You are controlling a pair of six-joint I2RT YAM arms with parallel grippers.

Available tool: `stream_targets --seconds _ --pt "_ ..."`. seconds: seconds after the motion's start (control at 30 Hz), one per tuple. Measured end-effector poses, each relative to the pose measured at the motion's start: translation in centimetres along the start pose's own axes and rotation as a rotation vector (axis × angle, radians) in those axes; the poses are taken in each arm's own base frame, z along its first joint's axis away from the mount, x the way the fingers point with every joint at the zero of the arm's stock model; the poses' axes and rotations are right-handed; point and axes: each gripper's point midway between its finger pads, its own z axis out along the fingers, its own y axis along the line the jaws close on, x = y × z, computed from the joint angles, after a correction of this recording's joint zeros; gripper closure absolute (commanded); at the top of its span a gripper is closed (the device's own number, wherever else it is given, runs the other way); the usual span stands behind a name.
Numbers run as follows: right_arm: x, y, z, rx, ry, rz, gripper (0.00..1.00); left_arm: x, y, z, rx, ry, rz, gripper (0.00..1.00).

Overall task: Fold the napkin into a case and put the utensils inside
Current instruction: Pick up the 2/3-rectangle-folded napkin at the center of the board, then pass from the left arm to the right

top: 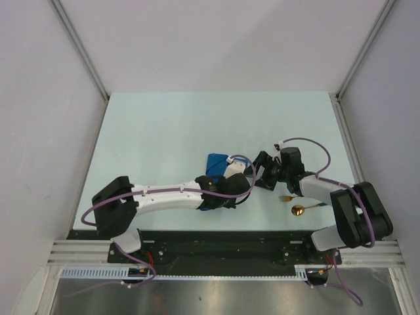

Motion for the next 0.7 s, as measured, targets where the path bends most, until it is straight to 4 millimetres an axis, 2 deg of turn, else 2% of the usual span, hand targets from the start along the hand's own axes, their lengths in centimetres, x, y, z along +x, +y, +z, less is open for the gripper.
stream_targets --seconds 0.27,0.37,0.7 --pt "0.9 -0.2 2.6 -0.009 0.034 0.047 0.16 -0.9 -0.2 -1.1 0.031 -0.023 -0.023 1.0" --pt "0.7 0.2 3.3 -0.024 0.032 0.054 0.2 -1.2 0.0 -1.4 0.035 -0.031 -0.03 1.0" --pt "1.1 1.2 5.5 -0.079 0.056 0.066 0.31 -0.9 0.3 -1.5 0.041 -0.021 -0.035 1.0"
